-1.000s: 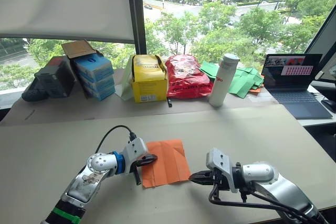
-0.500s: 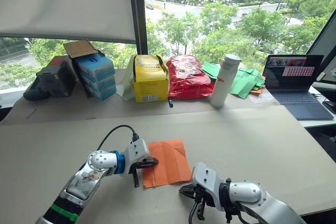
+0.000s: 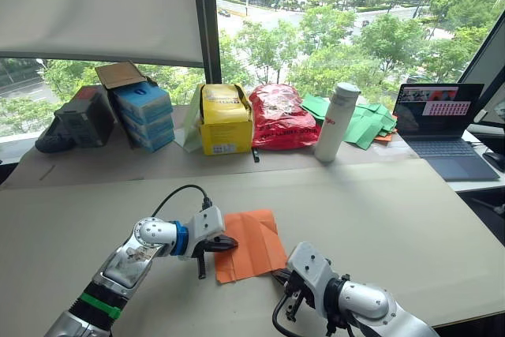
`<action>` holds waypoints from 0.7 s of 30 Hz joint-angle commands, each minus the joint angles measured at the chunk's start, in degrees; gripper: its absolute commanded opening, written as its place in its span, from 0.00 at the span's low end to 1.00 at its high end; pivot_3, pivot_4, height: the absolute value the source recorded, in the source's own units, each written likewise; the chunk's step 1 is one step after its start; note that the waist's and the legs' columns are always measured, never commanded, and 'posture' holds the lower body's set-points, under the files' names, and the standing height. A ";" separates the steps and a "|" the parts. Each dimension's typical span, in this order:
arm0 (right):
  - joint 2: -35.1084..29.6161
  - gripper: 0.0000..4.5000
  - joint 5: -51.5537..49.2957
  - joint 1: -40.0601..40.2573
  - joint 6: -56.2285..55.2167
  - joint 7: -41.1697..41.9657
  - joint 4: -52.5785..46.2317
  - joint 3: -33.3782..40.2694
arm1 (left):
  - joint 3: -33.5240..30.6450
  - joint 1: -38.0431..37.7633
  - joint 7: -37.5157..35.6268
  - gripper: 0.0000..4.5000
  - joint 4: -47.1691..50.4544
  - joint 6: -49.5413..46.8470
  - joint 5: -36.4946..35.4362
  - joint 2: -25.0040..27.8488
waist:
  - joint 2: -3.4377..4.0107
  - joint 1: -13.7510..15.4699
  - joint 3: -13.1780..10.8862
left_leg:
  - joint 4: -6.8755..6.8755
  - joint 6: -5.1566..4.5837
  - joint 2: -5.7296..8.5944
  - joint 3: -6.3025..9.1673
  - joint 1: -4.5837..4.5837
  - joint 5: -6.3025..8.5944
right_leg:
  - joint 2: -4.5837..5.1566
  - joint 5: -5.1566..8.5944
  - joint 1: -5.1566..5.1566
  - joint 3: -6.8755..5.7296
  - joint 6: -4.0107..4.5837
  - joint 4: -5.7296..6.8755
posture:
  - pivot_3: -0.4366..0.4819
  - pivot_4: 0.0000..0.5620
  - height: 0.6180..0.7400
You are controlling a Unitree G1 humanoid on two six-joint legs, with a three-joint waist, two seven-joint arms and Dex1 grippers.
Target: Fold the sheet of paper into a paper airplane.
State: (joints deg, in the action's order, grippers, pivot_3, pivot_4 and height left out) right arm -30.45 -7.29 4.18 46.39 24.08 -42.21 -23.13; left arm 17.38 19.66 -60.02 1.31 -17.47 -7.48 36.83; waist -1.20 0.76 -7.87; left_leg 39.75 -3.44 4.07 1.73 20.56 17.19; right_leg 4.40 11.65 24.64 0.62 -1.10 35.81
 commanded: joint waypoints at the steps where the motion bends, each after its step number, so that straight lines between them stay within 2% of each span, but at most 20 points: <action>1: 1.47 0.01 1.22 1.25 -0.06 -2.84 -0.12 2.00 | 2.79 0.65 1.38 0.00 -7.26 0.37 6.41 1.64 | 0.01 0.00 0.00 | -0.03 -0.02 0.00 0.00 -0.16 0.01 | 0.00 0.02 -0.19 -0.01 -0.02 -0.03 | 0.48 0.27 1.00; 9: 3.04 0.01 1.21 1.27 -2.57 -4.00 1.24 4.44 | 4.36 3.46 4.17 0.00 -12.21 1.43 9.62 -0.09 | 0.02 -0.08 0.09 | -0.02 -0.10 0.00 0.00 -0.43 0.06 | 0.00 0.13 -0.44 0.00 -0.20 -0.03 | 0.48 0.27 1.00; 21: 15.13 0.01 -5.08 1.44 -10.62 -4.88 6.43 11.58 | 4.27 2.37 4.04 0.00 -12.44 2.25 9.90 0.29 | 0.16 -0.23 0.20 | -0.05 -0.11 -0.01 0.00 -0.45 0.07 | -0.01 0.13 -0.43 0.05 -0.19 -0.01 | 0.48 0.27 1.00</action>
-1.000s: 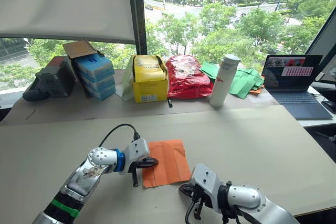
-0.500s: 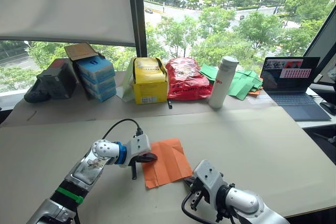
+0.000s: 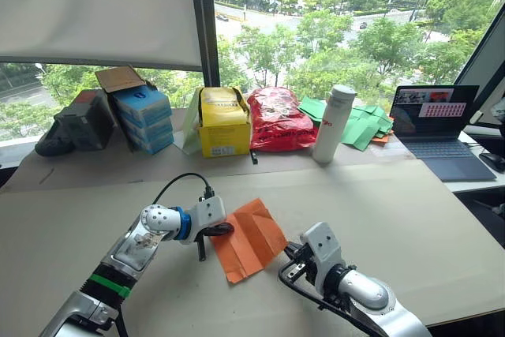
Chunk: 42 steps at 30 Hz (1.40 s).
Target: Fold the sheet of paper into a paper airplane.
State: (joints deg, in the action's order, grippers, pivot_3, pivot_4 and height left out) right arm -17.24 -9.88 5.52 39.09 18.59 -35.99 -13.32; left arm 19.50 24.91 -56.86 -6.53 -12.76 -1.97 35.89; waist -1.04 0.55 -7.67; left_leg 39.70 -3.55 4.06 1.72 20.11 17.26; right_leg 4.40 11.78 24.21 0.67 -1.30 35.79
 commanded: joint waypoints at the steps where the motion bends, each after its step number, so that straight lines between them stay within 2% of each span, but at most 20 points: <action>1: 2.54 0.01 -3.03 0.12 -3.84 0.92 0.66 1.94 | 2.11 -2.98 0.93 0.00 -4.47 -2.51 4.36 1.24 | 0.01 -0.04 0.00 | 0.00 0.00 0.00 0.00 0.00 0.00 | 0.00 0.00 0.00 0.00 0.00 0.00 | 0.48 0.27 1.00; 6: 4.08 0.01 -4.14 -2.70 -6.60 3.09 4.33 0.86 | 1.55 -3.56 1.14 0.00 -3.97 -2.65 4.22 1.48 | 0.03 -0.27 0.01 | -0.03 0.00 0.00 0.00 -0.06 0.00 | 0.00 0.00 0.01 0.00 0.01 0.00 | 0.48 0.27 1.00; 12: 3.62 0.01 -2.97 -9.19 -9.27 8.25 9.78 -4.36 | 0.69 -4.54 1.82 0.00 -3.19 -2.80 4.19 1.67 | 0.04 -0.71 0.01 | -0.10 0.00 0.00 0.00 -0.21 0.00 | -0.01 0.01 0.00 0.00 0.01 -0.01 | 0.48 0.27 1.00; 20: 0.38 0.01 -1.95 -15.36 -10.02 16.05 15.52 -10.37 | -3.62 -7.31 4.61 0.00 0.70 -5.33 2.96 3.15 | 0.04 -1.41 0.00 | -0.17 0.00 0.00 -0.01 -0.22 0.00 | 0.01 0.00 0.01 0.03 0.03 -0.01 | 0.48 0.27 1.00; 28: -0.33 0.01 1.96 -20.52 -9.35 19.92 26.34 -15.43 | -13.99 -12.41 7.45 0.00 9.12 -12.57 -0.96 7.72 | 0.06 -2.39 -0.06 | -0.74 0.18 -0.07 -0.10 -0.45 -0.06 | 0.00 0.02 0.11 0.03 0.25 -0.06 | 0.48 0.27 1.00; 30: -0.68 0.01 2.45 -21.03 -8.65 20.62 27.09 -16.04 | -19.49 -13.29 7.70 0.00 13.31 -15.95 -4.43 8.84 | 0.05 -2.49 -0.08 | -0.85 0.24 -0.08 -0.10 -0.46 -0.05 | 0.02 0.02 0.18 0.05 0.26 -0.03 | 0.48 0.27 1.00; 33: -0.96 0.01 2.76 -21.37 -7.80 21.29 27.36 -16.20 | -24.79 -13.13 7.38 0.00 18.30 -18.76 -10.41 7.61 | -0.16 -2.29 -0.21 | -0.84 0.29 -0.09 -0.09 -0.35 -0.02 | 0.02 0.01 0.33 0.04 0.26 -0.01 | 0.48 0.27 1.00; 38: -0.88 0.01 3.20 -21.84 -7.26 21.54 27.64 -16.17 | -26.24 -12.65 7.80 0.00 22.89 -24.02 -17.50 3.72 | -0.21 -1.38 -0.21 | -0.78 0.27 -0.01 -0.10 -0.22 0.00 | 0.09 0.00 0.38 0.03 0.28 -0.08 | 0.48 0.27 1.00; 42: -1.50 0.01 3.57 -23.17 -6.93 21.95 27.48 -15.99 | -18.92 -15.99 9.58 0.00 23.84 -23.79 -16.26 -0.70 | -0.17 -1.38 -0.22 | -0.80 0.27 0.00 -0.11 -0.23 0.01 | 0.08 0.00 0.36 0.07 0.29 -0.10 | 0.48 0.27 1.00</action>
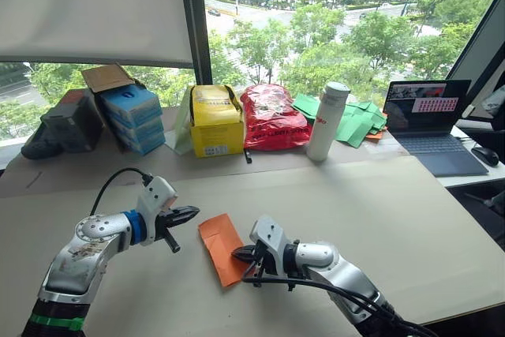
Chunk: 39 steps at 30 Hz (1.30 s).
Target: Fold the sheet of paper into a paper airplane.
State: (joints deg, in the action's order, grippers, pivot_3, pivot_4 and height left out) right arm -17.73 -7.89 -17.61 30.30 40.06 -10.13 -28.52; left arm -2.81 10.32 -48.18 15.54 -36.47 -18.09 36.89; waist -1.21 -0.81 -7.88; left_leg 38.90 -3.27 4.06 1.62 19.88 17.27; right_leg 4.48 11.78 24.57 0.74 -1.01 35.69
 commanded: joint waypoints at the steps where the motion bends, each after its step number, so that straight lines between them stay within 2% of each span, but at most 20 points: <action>1: -1.05 0.01 1.66 -0.37 1.90 0.51 1.61 -0.77 | 4.05 -1.69 1.29 0.00 1.52 0.11 -0.01 -2.35 | -0.01 -0.06 0.00 | 0.00 0.00 0.00 0.00 0.02 0.00 | -0.01 0.00 0.02 0.01 0.00 0.00 | 0.48 0.27 1.00; 6: -1.50 0.01 2.41 -2.07 2.12 0.93 1.38 -0.81 | 7.35 -2.49 2.47 0.00 -0.25 1.43 1.32 -3.63 | -0.04 0.07 -0.02 | 0.01 0.11 -0.01 0.02 0.25 -0.06 | -0.01 -0.03 0.24 0.02 0.05 0.02 | 0.48 0.27 1.00; 14: -1.75 0.01 3.34 -5.67 1.09 2.36 3.04 -0.50 | 13.24 -5.86 0.04 0.00 -3.65 7.15 7.50 2.18 | -0.03 0.00 -0.01 | 0.01 0.11 -0.01 0.01 0.28 -0.06 | -0.01 -0.04 0.29 0.02 0.06 0.02 | 0.48 0.27 1.00; 23: 0.74 0.01 6.96 -13.27 -3.60 4.41 17.11 -2.72 | 14.22 -6.76 -0.11 0.00 -3.63 8.43 8.08 3.14 | 0.06 -0.25 0.04 | 0.00 0.10 -0.03 0.00 0.17 -0.06 | -0.01 -0.04 0.22 0.01 0.09 0.04 | 0.48 0.27 1.00; 29: 4.99 0.01 7.76 -19.97 -9.07 4.53 28.26 -1.31 | 14.39 -7.11 -0.04 0.00 -3.09 8.57 8.61 3.00 | 0.10 -0.38 0.02 | -0.17 0.09 -0.07 0.00 -0.59 -0.04 | -0.02 -0.02 -0.35 0.01 0.12 -0.01 | 0.48 0.27 1.00; 39: 11.03 0.01 9.76 -28.28 -16.35 4.68 43.06 1.06 | 14.59 -7.56 0.44 0.00 -2.55 8.88 9.44 2.84 | 0.16 -0.43 0.00 | -0.18 0.06 -0.05 -0.01 -0.58 -0.01 | -0.02 -0.02 -0.32 0.02 0.13 0.04 | 0.48 0.27 1.00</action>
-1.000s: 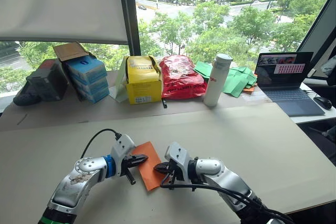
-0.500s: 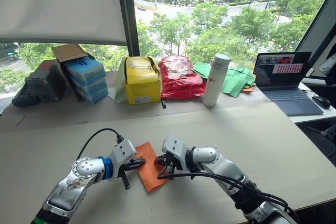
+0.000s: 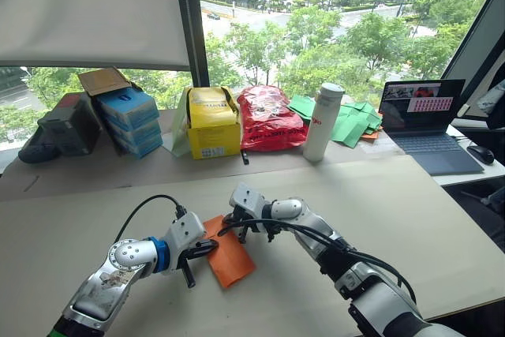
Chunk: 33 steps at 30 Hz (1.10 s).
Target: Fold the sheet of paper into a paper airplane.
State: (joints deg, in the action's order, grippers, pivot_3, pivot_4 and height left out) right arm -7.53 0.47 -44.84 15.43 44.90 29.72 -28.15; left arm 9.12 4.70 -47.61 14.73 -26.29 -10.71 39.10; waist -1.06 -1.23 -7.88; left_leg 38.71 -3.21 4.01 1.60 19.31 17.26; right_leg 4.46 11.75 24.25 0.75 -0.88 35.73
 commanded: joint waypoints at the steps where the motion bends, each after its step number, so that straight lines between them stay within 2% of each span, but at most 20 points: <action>1: 1.08 0.01 1.65 -1.23 -1.96 -0.06 3.87 0.84 | 2.63 -1.98 -0.08 0.00 -1.68 -1.33 2.08 0.58 | 0.02 -0.01 0.00 | 0.00 0.00 0.00 0.00 0.00 0.00 | 0.00 0.00 0.00 0.00 0.00 0.00 | 0.48 0.27 1.00; 8: -0.54 0.01 2.18 2.24 -0.89 2.69 -0.83 0.69 | 2.36 -2.50 0.06 0.00 -1.28 -1.46 2.04 0.79 | 0.05 0.00 -0.01 | -0.05 0.00 0.00 0.00 0.02 0.01 | 0.00 0.00 0.00 0.01 0.00 0.00 | 0.48 0.27 1.00; 19: -10.28 0.01 -0.34 14.47 11.17 10.94 -26.22 -1.06 | 2.62 -1.58 -0.45 0.00 -2.66 -0.73 2.45 0.91 | 0.18 0.40 -0.01 | -0.07 -0.03 -0.02 0.01 0.04 0.15 | 0.01 0.02 -0.03 0.00 -0.02 -0.23 | 0.48 0.27 1.00; 33: -20.03 0.01 -2.06 21.53 19.41 14.72 -41.45 -2.76 | 3.21 0.04 -1.25 0.00 -4.85 0.87 2.90 1.00 | 0.18 0.80 -0.01 | -0.07 -0.15 -0.07 0.01 0.06 0.23 | 0.09 0.01 -0.10 -0.10 -0.07 -0.64 | 0.48 0.27 1.00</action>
State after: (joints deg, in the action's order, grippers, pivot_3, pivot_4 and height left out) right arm -26.19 -1.43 -24.86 32.80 58.59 -11.33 -29.50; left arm 10.24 6.19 -48.66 13.22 -23.92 -10.32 39.13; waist -0.88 -0.43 -7.89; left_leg 38.65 -3.36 3.95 1.62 19.37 17.49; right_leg 4.55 11.77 24.15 0.64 -0.95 35.08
